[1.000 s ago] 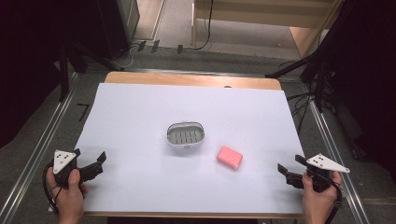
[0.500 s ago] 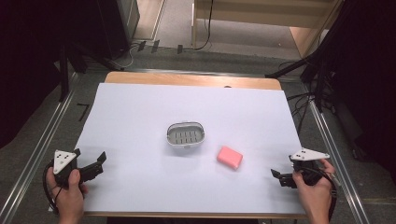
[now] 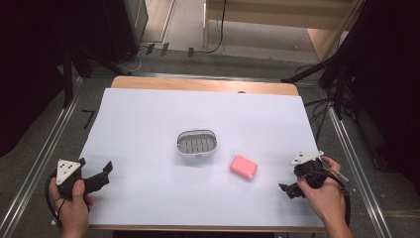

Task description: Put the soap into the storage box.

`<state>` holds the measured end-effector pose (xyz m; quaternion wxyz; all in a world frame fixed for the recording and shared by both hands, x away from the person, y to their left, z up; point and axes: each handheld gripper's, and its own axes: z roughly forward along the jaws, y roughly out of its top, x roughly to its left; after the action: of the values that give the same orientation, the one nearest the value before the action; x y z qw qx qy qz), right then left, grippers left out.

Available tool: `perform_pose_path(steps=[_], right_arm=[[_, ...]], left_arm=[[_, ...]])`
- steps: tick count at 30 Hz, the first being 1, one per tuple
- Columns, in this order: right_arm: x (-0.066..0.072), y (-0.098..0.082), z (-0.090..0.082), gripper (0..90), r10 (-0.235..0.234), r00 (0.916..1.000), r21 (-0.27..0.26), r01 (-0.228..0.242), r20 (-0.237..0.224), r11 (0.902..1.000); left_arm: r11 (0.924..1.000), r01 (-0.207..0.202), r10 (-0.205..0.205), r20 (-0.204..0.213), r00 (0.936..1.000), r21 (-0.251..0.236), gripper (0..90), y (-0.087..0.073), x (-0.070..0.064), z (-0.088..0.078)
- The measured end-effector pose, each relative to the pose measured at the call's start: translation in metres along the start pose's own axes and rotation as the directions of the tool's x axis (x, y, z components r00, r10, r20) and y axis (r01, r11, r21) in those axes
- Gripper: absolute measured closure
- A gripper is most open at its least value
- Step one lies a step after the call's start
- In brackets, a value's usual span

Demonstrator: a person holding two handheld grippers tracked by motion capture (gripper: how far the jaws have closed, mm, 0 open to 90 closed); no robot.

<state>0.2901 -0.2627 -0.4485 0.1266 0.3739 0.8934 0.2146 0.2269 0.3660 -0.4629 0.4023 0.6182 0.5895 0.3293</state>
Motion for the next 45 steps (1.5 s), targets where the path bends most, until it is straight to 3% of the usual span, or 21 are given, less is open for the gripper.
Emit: perform_pose_path(steps=[14, 26, 45], right_arm=[[0.01, 0.027, 0.011, 0.0, -0.066, 0.9972, 0.052, 0.068, -0.035, 0.9963], [0.022, 0.052, 0.017, 0.0, -0.103, 0.9924, 0.067, 0.108, -0.067, 0.992], [0.046, 0.089, 0.033, 0.0, -0.158, 0.9788, 0.031, 0.163, -0.13, 0.9861]], left_arm=[[1.0, -0.004, 0.004, 0.002, 1.0, 0.004, 7.6, 0.0, 0.0, 0.0], [0.9999, -0.011, 0.011, 0.003, 0.9999, 0.006, 7.5, 0.0, 0.0, 0.0], [0.9998, -0.02, 0.02, 0.004, 0.9998, 0.01, 7.6, 0.0, -0.001, 0.001]])
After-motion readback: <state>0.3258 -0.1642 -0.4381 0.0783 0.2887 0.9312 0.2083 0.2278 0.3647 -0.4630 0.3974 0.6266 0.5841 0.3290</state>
